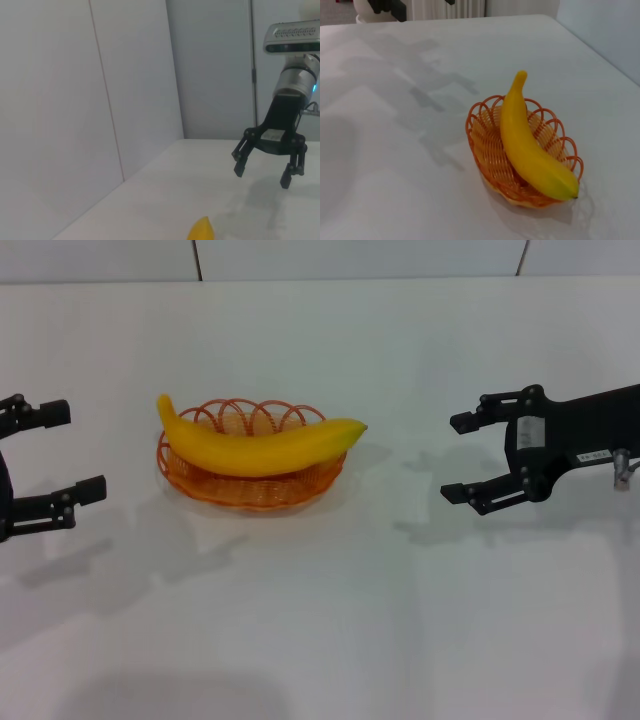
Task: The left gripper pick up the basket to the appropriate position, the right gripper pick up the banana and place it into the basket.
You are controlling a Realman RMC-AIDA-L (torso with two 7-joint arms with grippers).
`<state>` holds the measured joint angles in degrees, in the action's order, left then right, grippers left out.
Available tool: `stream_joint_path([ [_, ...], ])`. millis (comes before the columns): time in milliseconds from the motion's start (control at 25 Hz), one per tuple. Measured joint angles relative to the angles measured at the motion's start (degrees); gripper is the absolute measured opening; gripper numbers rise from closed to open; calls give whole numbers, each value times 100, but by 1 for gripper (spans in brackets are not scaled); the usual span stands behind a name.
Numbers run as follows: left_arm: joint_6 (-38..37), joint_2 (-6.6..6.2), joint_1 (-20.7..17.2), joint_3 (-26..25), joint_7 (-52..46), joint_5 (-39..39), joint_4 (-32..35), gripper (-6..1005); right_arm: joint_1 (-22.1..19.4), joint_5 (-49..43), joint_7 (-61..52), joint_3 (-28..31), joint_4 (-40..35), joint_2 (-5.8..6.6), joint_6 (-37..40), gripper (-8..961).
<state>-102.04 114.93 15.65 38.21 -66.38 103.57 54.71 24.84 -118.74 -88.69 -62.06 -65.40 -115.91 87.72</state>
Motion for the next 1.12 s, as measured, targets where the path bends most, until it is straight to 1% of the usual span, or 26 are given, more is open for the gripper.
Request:
stream_joint_path([
  [680, 18, 3, 9, -7, -74, 96, 46, 893, 42, -97, -69, -7, 2, 12, -39, 877],
  [840, 16, 4, 59, -7, -80, 170, 56, 893, 83, -97, -70, -8, 6, 8, -42, 877],
  [1120, 18, 36, 103, -6, -83, 277, 67, 893, 92, -97, -69, -8, 40, 4, -54, 877],
])
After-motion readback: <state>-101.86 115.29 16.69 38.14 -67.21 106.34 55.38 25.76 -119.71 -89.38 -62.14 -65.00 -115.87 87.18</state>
